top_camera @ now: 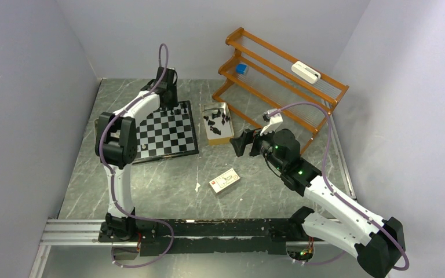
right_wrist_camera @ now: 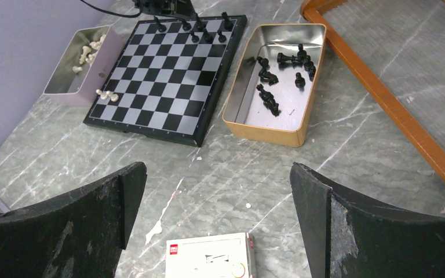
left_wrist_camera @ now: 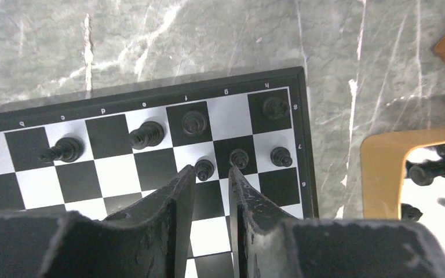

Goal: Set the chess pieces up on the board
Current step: Place the chess piece on the chessboard, then adjust the chess piece on the chessboard.

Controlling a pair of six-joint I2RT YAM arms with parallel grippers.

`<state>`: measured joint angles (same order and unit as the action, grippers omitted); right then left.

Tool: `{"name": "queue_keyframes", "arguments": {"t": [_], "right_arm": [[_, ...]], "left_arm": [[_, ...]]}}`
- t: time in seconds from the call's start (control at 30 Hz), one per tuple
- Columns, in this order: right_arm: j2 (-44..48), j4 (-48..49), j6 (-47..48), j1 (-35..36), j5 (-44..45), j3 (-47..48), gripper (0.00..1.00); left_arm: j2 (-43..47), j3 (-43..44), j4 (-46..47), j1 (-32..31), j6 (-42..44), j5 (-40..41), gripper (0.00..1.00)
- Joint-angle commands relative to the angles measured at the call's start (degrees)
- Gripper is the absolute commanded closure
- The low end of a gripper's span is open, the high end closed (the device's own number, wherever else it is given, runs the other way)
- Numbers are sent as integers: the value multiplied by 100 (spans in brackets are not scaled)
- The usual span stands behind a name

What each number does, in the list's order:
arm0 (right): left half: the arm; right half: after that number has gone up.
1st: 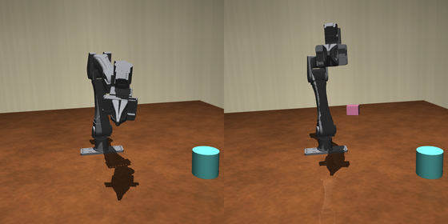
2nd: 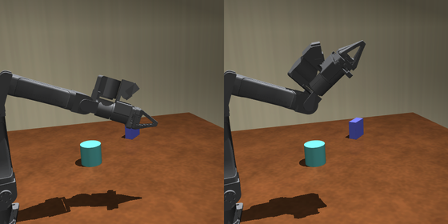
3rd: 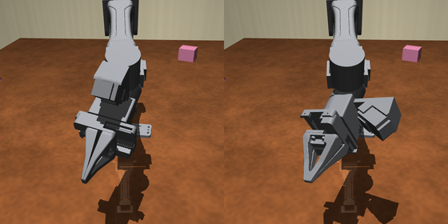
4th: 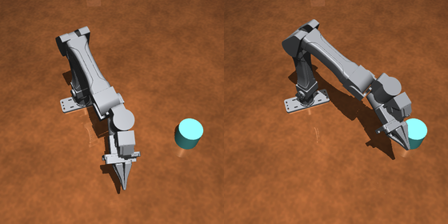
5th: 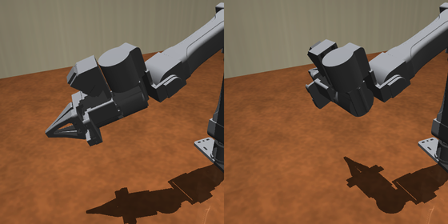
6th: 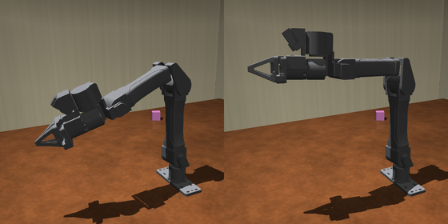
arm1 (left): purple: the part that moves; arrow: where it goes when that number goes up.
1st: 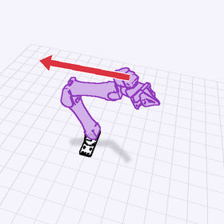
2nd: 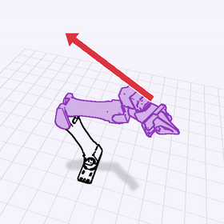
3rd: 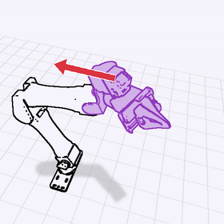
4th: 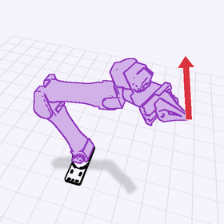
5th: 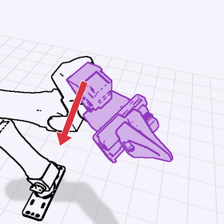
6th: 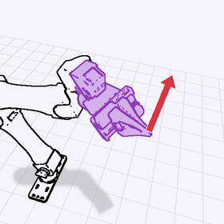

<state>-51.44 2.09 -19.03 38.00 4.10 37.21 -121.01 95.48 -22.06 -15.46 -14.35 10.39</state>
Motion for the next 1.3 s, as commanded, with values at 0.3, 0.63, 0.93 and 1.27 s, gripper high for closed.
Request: {"name": "queue_keyframes", "arguments": {"t": [0.3, 0.63, 0.93, 1.27], "right_arm": [[178, 107, 33, 7, 37, 25, 0], [208, 108, 37, 6, 3, -5, 0], [143, 120, 24, 12, -33, 58, 0], [187, 121, 28, 11, -24, 26, 0]], "left_arm": [[300, 206, -134, 10, 248, -293, 64], [346, 583, -475, -553, 453, -489, 67], [272, 339, -522, -415, 162, 36, 74], [146, -50, -444, -177, 80, 218, 79]]}}
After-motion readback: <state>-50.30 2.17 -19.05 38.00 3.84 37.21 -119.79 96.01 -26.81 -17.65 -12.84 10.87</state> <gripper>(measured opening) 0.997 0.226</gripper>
